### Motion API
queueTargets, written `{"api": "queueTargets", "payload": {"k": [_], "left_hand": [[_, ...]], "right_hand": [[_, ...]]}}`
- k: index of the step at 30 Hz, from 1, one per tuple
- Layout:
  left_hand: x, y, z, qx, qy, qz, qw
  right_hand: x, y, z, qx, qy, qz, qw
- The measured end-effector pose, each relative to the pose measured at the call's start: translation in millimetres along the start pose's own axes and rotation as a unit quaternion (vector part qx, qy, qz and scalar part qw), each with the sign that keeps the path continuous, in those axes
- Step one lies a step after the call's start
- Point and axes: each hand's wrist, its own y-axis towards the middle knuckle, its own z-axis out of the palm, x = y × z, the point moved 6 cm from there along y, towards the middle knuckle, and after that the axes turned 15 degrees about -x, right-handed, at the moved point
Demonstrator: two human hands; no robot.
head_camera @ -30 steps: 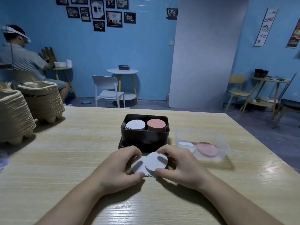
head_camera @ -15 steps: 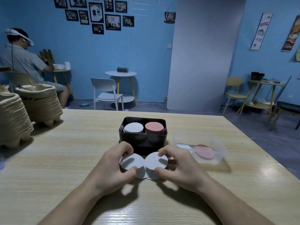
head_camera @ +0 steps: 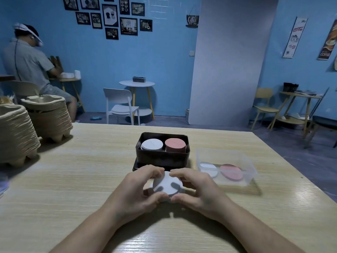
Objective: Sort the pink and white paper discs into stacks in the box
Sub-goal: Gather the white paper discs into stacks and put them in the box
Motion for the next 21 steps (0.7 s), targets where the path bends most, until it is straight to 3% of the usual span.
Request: {"api": "queueTargets", "payload": {"k": [6, 12, 21], "left_hand": [[-8.1, 0.3, 3.2, -0.010, 0.010, 0.073, 0.997], [5.5, -5.4, 5.5, 0.017, -0.035, 0.005, 0.999], [2.8, -4.2, 8.4, 0.006, 0.028, 0.080, 0.996]], "right_hand": [[3.0, 1.6, 0.3, -0.011, -0.003, -0.043, 0.999], [8.3, 0.9, -6.5, -0.056, -0.002, -0.101, 0.993], [10.0, 0.0, 0.4, 0.014, -0.082, -0.141, 0.987]]}}
